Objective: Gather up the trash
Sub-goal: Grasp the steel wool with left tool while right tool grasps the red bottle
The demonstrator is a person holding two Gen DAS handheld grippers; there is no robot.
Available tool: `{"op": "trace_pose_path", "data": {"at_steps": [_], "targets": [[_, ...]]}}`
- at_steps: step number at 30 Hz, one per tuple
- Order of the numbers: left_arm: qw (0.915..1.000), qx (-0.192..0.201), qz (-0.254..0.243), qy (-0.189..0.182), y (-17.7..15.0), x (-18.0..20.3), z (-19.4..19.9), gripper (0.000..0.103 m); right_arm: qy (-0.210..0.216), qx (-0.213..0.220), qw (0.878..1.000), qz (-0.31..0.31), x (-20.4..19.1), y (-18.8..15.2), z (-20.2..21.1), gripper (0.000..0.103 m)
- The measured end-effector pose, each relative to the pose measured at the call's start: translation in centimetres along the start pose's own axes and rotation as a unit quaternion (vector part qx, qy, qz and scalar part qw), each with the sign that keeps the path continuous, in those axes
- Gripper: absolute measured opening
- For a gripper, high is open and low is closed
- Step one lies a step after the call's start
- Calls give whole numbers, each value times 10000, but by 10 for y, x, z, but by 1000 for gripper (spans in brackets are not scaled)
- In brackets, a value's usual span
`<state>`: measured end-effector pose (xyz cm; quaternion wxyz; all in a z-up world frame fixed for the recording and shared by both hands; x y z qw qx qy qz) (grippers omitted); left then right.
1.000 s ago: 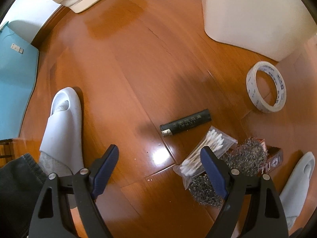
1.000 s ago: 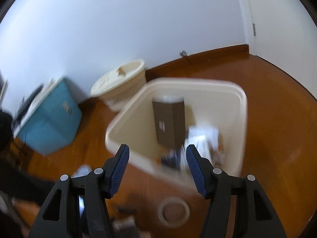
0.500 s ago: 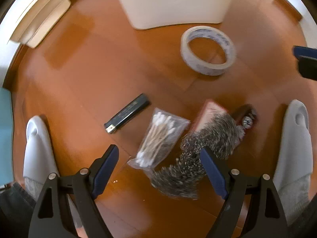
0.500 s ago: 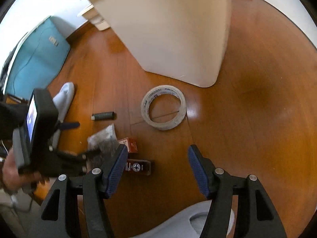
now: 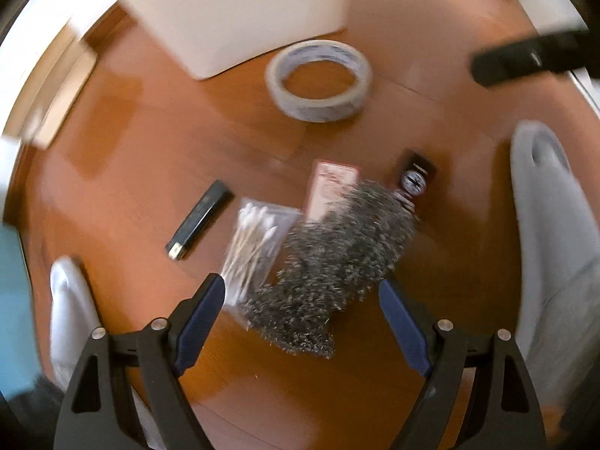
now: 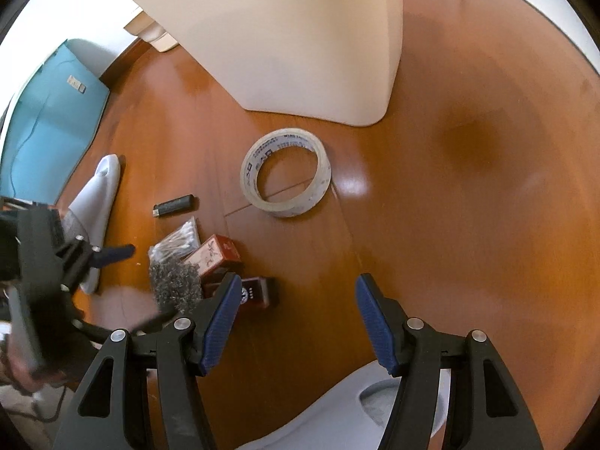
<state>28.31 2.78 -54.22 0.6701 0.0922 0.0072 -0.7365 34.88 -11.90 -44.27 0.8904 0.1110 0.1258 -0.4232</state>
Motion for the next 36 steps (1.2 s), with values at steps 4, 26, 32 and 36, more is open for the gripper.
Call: {"op": "trace_pose_path", "data": {"at_steps": [4,26,32,36], "targets": [[9970,124,-710,277,5,21,-11,84,37,-141,9996,-238,4,-8,-9,66],[9985,49,509,192,-19,29,20,24,1412,-979,9178,-3581,4,-29,-85,66],[9980,-55,585,219,-25,20,14,24,736,-1225,9389,-3131,-19,-26,-101,57],[9979,-9,609,234,-26,10,20,24,519,-1300,9432,-3012,-28,-16,-109,53]]}}
Point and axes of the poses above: each gripper's, at about its wrist camera, not at the fingertips, and z roughly against the way its jaws point, x to its right, y to its top, the point moved 9 cm from there along -z, roughly the way its jaws point, and after that the axes turned 4 degrees about -x, right-handed, at the moved point
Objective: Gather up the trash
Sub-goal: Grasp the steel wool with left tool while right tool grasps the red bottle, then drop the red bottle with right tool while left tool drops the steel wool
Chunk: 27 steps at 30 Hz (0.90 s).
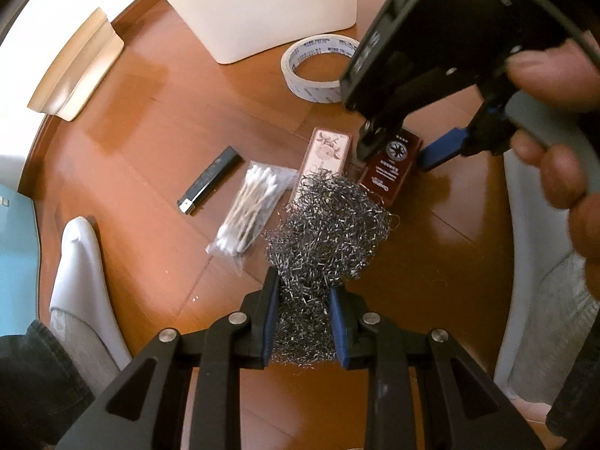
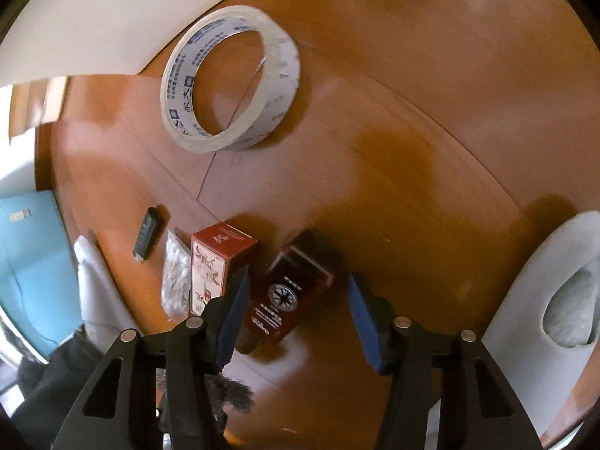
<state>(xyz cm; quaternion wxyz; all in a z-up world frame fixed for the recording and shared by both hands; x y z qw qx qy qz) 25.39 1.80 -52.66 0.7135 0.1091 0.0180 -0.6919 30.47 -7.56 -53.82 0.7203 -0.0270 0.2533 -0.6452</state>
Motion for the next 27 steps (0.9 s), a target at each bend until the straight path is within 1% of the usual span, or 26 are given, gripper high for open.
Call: {"op": "trace_pose_path", "data": {"at_steps": [1,2,3,6,8,11,14,15,18,19,20,22,23,25,26,27], "targets": [[10000,4,24,4,1,-2,0,24,-52,18,10000,37,-4,0,-1,54],[10000,9,57,11,-2,-1,2,24,-89,21,9998,180,-10,0,-3,50],[10000,18,84,25,-2,-3,2,24,-80,-11,9995,321,-17,-3,-6,42],[9999,24,117,56,-3,-5,4,24,-273,-53,9964,801,-30,-9,-9,40],[9998,37,188,73,-5,-6,8,24,-286,-12,9945,1005,-32,-9,-8,39],[9994,84,324,82,0,-15,12,24,-42,209,9939,1078,-36,-3,5,34],[9984,221,513,75,13,-27,21,24,326,770,9913,1020,-35,10,43,33],[9979,290,582,60,20,-31,25,24,545,1047,9881,985,-35,15,60,33],[9955,576,747,11,45,-40,42,24,745,1788,9772,874,-24,21,120,33],[9945,689,786,-12,55,-43,49,24,1085,2218,9665,701,-24,26,142,33],[9941,740,789,-27,61,-43,52,24,1080,2523,9591,693,-19,25,167,33],[9932,839,806,-46,70,-44,58,24,1032,3262,9361,812,-14,28,230,33],[9930,864,808,-49,72,-45,59,24,1034,3658,9204,913,-17,27,268,33],[9926,888,821,-51,74,-44,60,24,1015,4323,8887,1137,-30,25,331,33],[9926,890,826,-51,73,-44,60,24,1019,4705,8659,1363,-44,25,373,33],[9926,885,825,-52,72,-44,60,24,1026,4897,8528,1496,-54,26,397,33]]}}
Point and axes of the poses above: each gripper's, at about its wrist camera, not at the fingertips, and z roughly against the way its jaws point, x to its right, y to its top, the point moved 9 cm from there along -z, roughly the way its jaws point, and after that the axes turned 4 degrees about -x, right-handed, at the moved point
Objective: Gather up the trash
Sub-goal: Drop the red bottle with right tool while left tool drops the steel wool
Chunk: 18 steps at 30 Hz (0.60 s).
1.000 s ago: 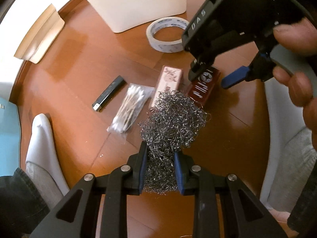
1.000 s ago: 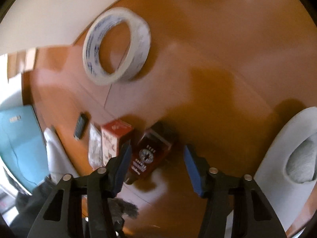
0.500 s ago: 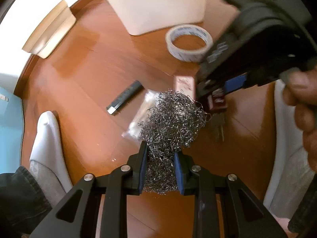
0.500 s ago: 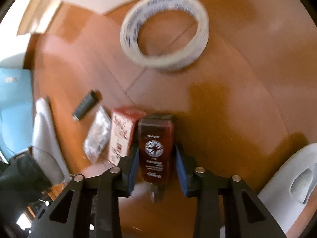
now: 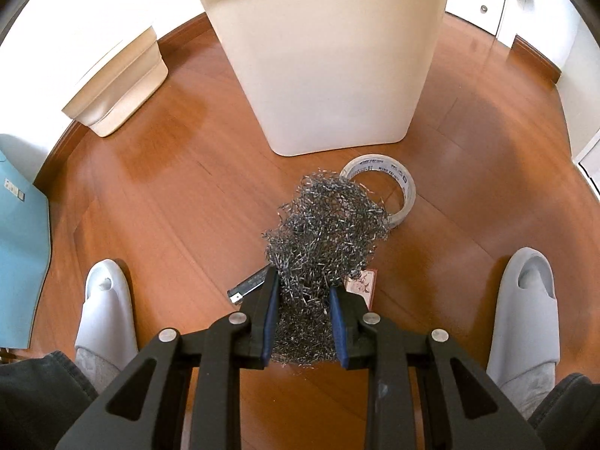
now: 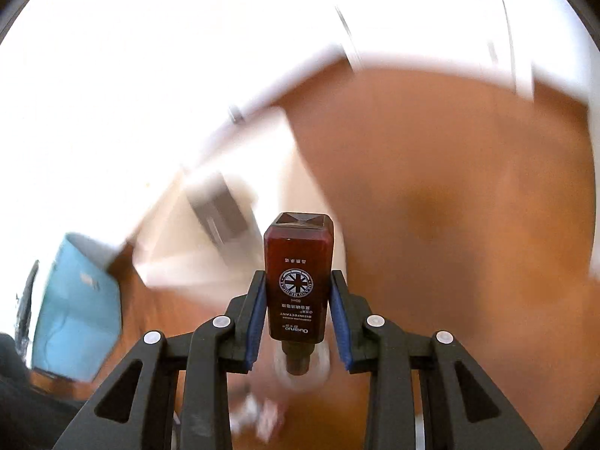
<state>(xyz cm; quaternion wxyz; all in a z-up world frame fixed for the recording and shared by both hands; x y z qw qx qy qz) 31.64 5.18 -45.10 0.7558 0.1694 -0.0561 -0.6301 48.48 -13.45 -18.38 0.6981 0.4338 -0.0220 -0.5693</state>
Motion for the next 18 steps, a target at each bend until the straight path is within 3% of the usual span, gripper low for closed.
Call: {"op": "trace_pose_path", "data": {"at_steps": [2,5,8,11,15,18], "targets": [[10000,-27,6,2,-4,0,-1,24,353,188,9987,316,-35,41,0,33],[10000,-63,6,3,-3,-3,-3,24,382,-304,9945,926,-72,65,-46,33],[10000,-19,75,-2,4,-3,2,24,272,-1516,9826,1038,-75,45,-136,33],[9998,63,162,-14,9,-7,5,24,-184,-2481,9555,1582,-73,7,-195,33],[9996,111,268,-15,12,-16,7,24,-488,-3157,9262,2004,-83,-26,-243,35],[9993,156,352,0,17,-22,11,24,-699,-3424,9141,2055,-68,-29,-258,35]]}}
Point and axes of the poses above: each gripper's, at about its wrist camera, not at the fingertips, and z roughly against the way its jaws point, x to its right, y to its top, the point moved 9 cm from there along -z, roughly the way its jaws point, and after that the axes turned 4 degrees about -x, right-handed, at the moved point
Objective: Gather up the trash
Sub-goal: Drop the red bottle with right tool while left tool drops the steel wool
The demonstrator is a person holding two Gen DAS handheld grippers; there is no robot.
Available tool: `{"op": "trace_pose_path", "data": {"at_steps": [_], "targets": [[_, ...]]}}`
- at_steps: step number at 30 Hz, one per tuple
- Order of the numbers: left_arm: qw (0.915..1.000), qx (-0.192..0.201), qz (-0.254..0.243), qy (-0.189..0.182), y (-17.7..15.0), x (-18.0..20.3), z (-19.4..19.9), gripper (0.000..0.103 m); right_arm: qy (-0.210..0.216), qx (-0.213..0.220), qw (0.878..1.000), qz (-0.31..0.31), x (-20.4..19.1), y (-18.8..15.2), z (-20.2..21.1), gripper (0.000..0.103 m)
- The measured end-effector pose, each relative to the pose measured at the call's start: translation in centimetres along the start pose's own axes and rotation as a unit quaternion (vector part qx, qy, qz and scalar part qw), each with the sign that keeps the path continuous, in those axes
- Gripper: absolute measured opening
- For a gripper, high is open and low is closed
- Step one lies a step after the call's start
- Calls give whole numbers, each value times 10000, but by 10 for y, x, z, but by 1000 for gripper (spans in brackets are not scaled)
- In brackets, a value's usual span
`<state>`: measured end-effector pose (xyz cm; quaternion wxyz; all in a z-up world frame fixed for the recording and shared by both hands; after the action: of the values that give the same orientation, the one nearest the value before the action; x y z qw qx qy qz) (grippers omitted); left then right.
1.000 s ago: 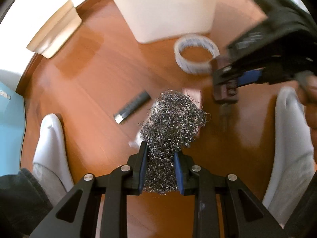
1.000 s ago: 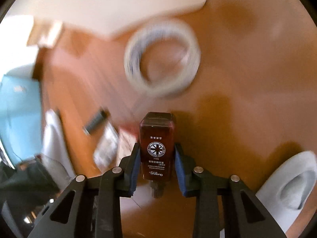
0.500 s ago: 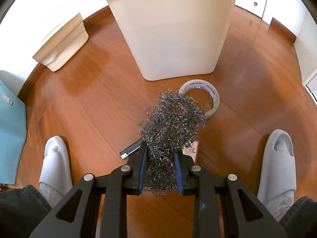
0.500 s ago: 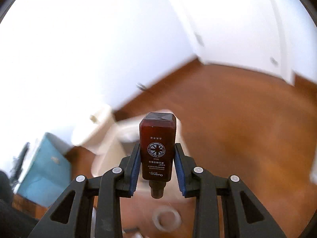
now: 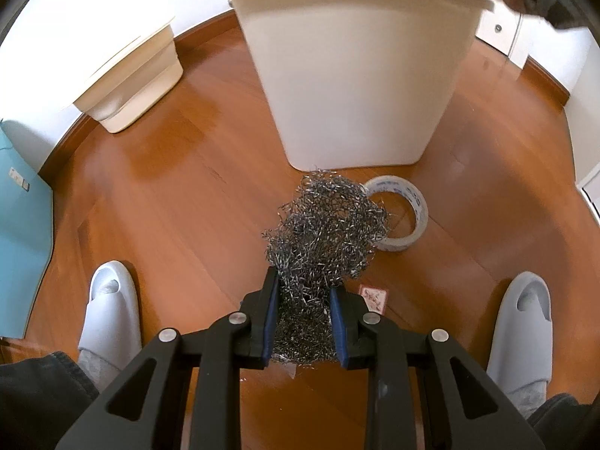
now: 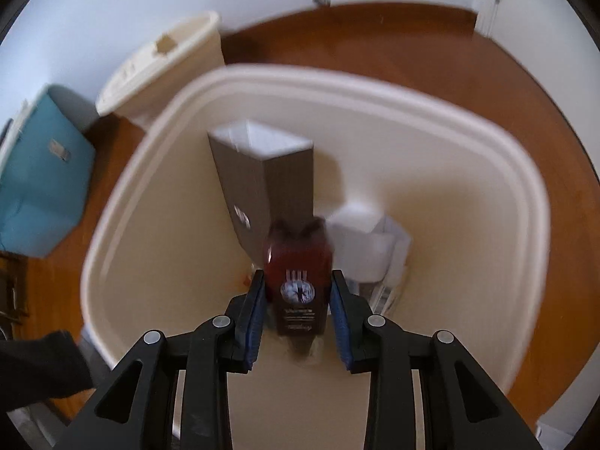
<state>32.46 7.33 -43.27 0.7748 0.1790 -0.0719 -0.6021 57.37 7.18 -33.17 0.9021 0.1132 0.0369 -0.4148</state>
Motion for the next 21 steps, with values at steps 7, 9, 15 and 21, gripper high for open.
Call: {"op": "trace_pose_path", "data": {"at_steps": [7,9,15,21], "targets": [[9985,412,284,-204,43,-4,33,24,112,996,9932,-593,20,5,46,38],[9966,677,335,-336,67,-3,54,24,411,1593,9811,-1023,30,-6,76,50],[9812,1552,493,-1037,157,0,137,24,450,2708,9345,-2267,87,-79,133,69],[9669,2149,-61,-1377,269,14,179,24,679,2908,8980,-3232,129,-130,139,69]]}}
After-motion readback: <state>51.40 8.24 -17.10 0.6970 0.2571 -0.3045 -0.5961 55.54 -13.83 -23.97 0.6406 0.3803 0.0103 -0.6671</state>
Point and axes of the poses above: each gripper's, at about its wrist camera, not at the fingertips, and z roughly against the way its jaws point, x to its right, y to its top, the point moved 9 cm from there along -z, roughly the way its jaws point, and after that the axes turned 4 degrees about -x, right-handed, at the moved point
